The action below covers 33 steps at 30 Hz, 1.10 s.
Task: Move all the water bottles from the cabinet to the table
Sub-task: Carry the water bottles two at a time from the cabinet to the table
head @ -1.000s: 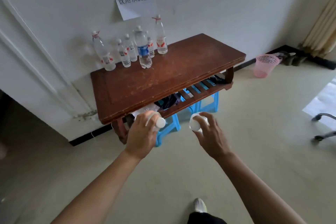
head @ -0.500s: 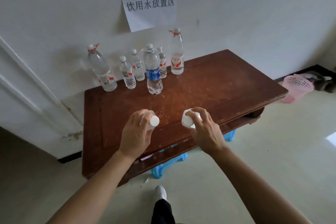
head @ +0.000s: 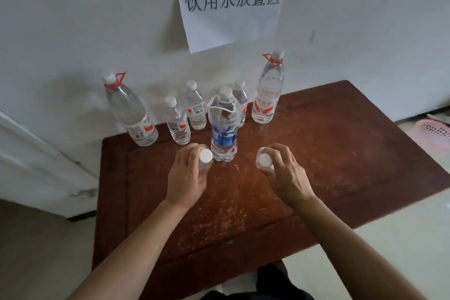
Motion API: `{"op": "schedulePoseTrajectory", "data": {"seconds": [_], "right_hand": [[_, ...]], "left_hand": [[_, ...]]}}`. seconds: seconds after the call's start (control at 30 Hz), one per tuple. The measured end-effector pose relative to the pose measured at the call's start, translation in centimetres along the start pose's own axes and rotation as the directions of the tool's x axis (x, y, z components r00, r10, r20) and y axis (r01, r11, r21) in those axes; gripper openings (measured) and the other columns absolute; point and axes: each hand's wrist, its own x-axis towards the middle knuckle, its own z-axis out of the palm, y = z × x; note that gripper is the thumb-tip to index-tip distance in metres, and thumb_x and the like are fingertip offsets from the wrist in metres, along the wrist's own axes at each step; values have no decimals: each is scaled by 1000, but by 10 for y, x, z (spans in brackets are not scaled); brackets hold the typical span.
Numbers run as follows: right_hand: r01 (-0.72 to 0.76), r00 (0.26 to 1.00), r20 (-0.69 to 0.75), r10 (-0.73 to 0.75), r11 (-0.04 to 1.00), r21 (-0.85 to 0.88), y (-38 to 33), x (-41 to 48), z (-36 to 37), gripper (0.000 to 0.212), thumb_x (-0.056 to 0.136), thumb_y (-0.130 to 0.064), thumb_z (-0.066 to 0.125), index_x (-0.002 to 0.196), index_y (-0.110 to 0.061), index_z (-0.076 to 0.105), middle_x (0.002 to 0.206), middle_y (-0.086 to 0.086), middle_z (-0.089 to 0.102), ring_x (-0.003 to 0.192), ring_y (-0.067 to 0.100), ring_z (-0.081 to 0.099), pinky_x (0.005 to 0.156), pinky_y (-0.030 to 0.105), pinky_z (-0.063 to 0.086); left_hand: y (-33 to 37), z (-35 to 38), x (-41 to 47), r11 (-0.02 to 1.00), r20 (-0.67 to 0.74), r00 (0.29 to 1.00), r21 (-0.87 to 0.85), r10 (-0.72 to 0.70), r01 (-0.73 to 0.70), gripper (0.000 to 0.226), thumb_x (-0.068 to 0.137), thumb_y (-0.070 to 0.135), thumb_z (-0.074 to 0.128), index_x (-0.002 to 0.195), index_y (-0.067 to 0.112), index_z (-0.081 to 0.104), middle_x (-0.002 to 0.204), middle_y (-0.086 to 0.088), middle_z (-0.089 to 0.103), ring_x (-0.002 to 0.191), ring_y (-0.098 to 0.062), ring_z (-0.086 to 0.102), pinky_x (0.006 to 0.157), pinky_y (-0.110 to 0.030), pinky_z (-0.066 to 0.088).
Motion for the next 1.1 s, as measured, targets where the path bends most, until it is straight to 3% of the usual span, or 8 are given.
{"op": "schedulePoseTrajectory", "data": {"seconds": [0.13, 0.3, 0.43, 0.57, 0.7, 0.9, 1.1], "right_hand": [[-76, 995, 71, 71, 995, 71, 31, 54, 26, 49, 88, -25, 75, 127, -30, 46, 129, -1, 47, 103, 29, 61, 56, 39, 54], [-84, 993, 100, 70, 985, 152, 47, 118, 39, 61, 83, -25, 79, 129, -24, 39, 131, 9, 46, 99, 37, 63, 67, 46, 56], [-141, 982, 149, 117, 978, 155, 54, 151, 48, 68, 85, -32, 76, 137, -23, 34, 136, 12, 44, 105, 40, 61, 75, 51, 56], [-211, 970, 159, 186, 964, 159, 60, 166, 57, 75, 84, -35, 76, 140, -24, 28, 142, 15, 41, 108, 46, 60, 77, 53, 53], [-309, 949, 118, 294, 941, 138, 67, 169, 66, 75, 86, -42, 73, 141, -22, 25, 143, 17, 37, 113, 46, 57, 74, 51, 54], [-355, 931, 138, 339, 928, 110, 57, 157, 67, 77, 89, -49, 67, 145, -26, 19, 145, 15, 34, 119, 42, 54, 78, 53, 55], [-447, 894, 103, 437, 889, 103, 35, 136, 44, 97, 86, -52, 68, 154, -33, 2, 152, 13, 28, 128, 38, 48, 89, 52, 53]], "left_hand": [[-11, 18, 15, 977, -53, 979, 72, -195, 199, 57, 84, 19, 76, 129, 6, 44, 123, -13, 53, 113, -29, 54, 93, -33, 49], [-23, 24, 41, 905, -66, 921, 173, -383, 388, 59, 82, 22, 78, 126, -1, 47, 116, -19, 57, 106, -33, 57, 81, -40, 54], [-25, 32, 57, 803, -89, 820, 165, -566, 573, 67, 81, 22, 80, 130, -6, 45, 119, -23, 55, 108, -37, 55, 84, -44, 50], [-36, 35, 67, 740, -107, 752, 134, -651, 660, 72, 81, 25, 79, 135, -1, 41, 130, -20, 51, 119, -36, 50, 91, -47, 48], [-40, 37, 65, 663, -183, 661, 63, -727, 746, 68, 79, 28, 81, 128, 1, 43, 123, -18, 51, 116, -35, 52, 87, -47, 49], [-40, 22, 46, 747, -94, 757, 124, -646, 653, 64, 80, 34, 80, 120, -3, 47, 114, -19, 54, 105, -34, 58, 75, -51, 57], [-32, -12, 43, 859, -126, 861, 90, -492, 504, 86, 83, 43, 78, 144, 1, 34, 141, -21, 46, 129, -33, 47, 98, -45, 51]]}}
